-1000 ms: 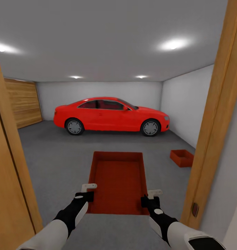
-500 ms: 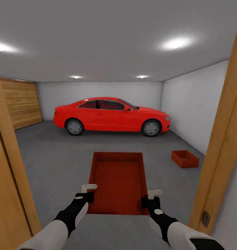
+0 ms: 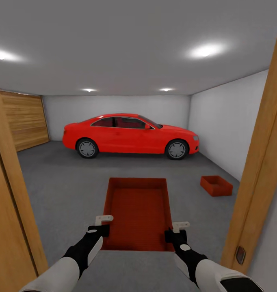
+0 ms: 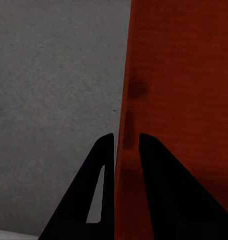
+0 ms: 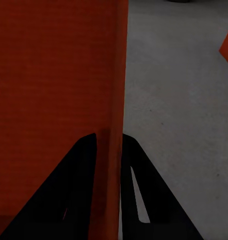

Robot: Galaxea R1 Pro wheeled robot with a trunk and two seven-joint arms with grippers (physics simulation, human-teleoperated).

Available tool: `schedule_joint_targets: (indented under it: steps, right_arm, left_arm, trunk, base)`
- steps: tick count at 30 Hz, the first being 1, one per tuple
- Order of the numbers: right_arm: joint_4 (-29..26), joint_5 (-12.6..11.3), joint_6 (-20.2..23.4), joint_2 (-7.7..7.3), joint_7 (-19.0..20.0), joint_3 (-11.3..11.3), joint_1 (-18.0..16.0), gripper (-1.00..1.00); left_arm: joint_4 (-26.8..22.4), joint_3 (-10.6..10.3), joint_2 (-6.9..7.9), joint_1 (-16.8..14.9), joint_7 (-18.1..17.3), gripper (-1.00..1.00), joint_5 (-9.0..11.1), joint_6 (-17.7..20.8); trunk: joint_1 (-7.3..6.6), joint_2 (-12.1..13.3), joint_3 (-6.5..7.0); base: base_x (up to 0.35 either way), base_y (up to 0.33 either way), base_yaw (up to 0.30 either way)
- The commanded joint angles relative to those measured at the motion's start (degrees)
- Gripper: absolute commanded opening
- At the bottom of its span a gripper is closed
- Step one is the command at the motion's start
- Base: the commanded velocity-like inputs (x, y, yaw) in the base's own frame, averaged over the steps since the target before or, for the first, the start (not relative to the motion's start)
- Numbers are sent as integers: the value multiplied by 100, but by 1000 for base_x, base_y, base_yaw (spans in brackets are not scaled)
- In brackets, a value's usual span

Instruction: Move the two storage containers from the living room to the garage. In the garage, place one container on the floor and stack the other container on top of it (either order is fine).

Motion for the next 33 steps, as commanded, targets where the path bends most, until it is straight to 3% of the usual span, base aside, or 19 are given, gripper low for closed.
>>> schedule_joint_targets:
  steps: [1, 11, 12, 23, 33]
  right_arm:
    - [13, -66, -25, -1, -44, -74, 2, -100]
    - [13, -66, -10, -6, -44, -76, 2, -100]
    - [13, 12, 2, -10, -44, -12, 2, -100]
    - [13, 449, 0, 17, -44, -366, 2, -100]
    - [13, 906, 0, 16, -44, -809, 2, -100]
  left_arm:
    - [-148, 264, 6, -4, 82, -100, -46, 45]
    - [-144, 271, 6, -4, 82, -100, -46, 45]
    - [-29, -17, 4, -4, 81, -100, 34, 45]
    - [-42, -151, 6, -4, 82, -100, 183, 4]
    - [-28, -129, 6, -4, 82, -100, 157, 1]
  trunk:
    - [2, -5, -3]
    - [2, -5, -3]
    - [2, -6, -3]
    - [2, -6, -3]
    - [2, -6, -3]
  base:
    - [7, 0, 0]
    - [243, 0, 0]
    - [0, 0, 0]
    - [0, 0, 0]
    - [0, 0, 0]
